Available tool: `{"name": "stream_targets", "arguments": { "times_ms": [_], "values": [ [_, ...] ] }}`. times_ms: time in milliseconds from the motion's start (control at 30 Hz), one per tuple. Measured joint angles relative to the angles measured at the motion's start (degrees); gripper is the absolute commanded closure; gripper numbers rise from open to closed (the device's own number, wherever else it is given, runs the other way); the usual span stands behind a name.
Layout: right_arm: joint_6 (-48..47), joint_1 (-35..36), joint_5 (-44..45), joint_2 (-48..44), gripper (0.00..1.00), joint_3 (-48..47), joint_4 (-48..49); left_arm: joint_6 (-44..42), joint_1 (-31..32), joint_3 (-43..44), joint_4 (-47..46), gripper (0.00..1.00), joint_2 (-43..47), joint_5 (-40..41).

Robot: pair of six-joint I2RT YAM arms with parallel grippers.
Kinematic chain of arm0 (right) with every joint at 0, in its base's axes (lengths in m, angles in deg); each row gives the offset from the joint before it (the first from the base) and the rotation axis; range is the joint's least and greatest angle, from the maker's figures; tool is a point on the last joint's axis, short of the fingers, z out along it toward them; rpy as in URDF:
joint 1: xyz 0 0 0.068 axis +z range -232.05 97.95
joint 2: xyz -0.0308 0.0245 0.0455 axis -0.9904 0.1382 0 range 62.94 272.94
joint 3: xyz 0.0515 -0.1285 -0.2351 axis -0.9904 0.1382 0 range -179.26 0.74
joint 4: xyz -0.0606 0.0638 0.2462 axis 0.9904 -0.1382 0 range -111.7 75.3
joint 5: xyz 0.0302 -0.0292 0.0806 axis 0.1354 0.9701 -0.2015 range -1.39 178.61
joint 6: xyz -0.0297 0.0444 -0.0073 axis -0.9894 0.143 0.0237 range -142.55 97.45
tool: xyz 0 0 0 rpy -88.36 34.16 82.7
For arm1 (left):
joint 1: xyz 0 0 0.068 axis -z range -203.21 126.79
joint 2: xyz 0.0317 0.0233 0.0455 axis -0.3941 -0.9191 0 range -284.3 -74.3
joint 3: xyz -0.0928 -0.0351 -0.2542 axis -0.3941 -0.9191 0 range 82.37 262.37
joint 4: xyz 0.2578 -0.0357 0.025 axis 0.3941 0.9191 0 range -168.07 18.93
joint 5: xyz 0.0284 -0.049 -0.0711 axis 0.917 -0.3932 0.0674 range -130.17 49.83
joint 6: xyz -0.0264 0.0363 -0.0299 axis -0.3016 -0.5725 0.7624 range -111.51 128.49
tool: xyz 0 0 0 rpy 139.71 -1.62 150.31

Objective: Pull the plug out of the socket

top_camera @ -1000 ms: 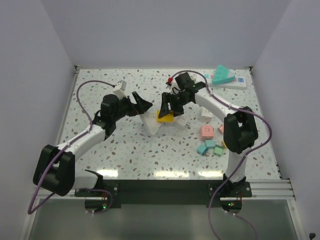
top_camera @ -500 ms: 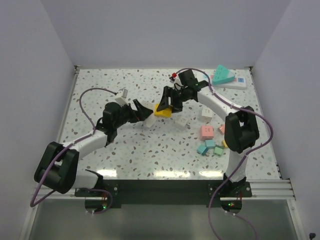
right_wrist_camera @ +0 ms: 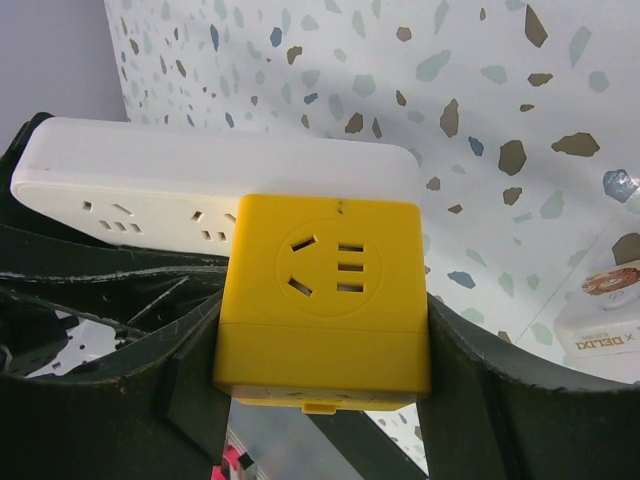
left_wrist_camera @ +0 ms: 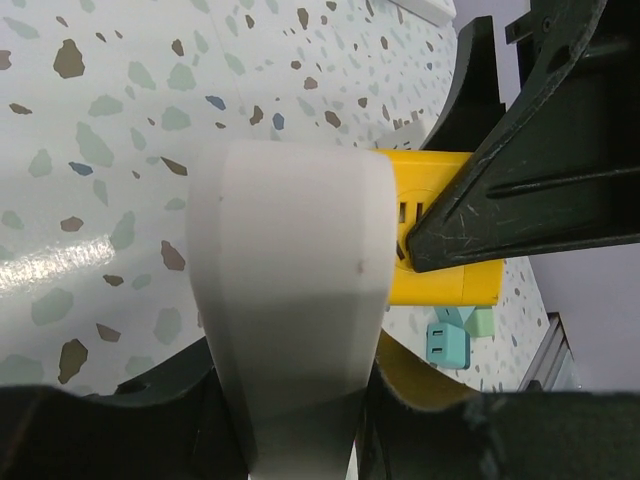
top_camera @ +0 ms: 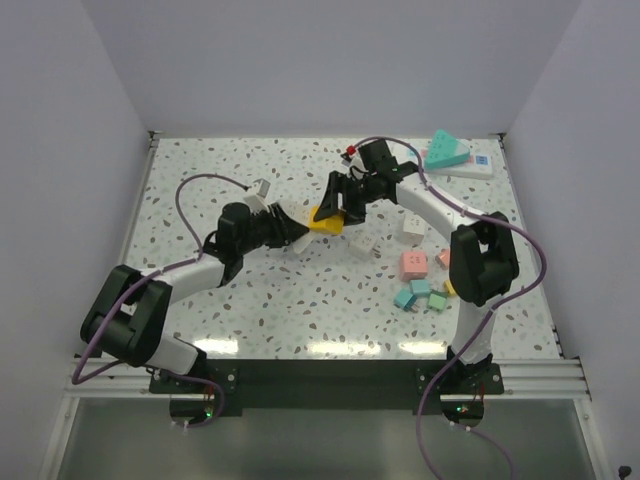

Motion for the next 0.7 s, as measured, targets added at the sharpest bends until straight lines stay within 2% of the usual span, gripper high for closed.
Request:
{"name": "stream_targets", "arguments": {
  "times_ms": [300, 700],
  "values": [
    [-0.2, -0.3, 1.7, -0.3, 1.00, 0.1, -1.5, -1.8, 1.9, 5.2, 12.1, 1.00, 0.8, 5.2],
    [0.0, -1.7, 2.5, -6.9, 1.00, 3.5, -3.7, -2.1, 4.4, 9.9, 20.3, 1.00, 3.7, 6.6]
  ]
}}
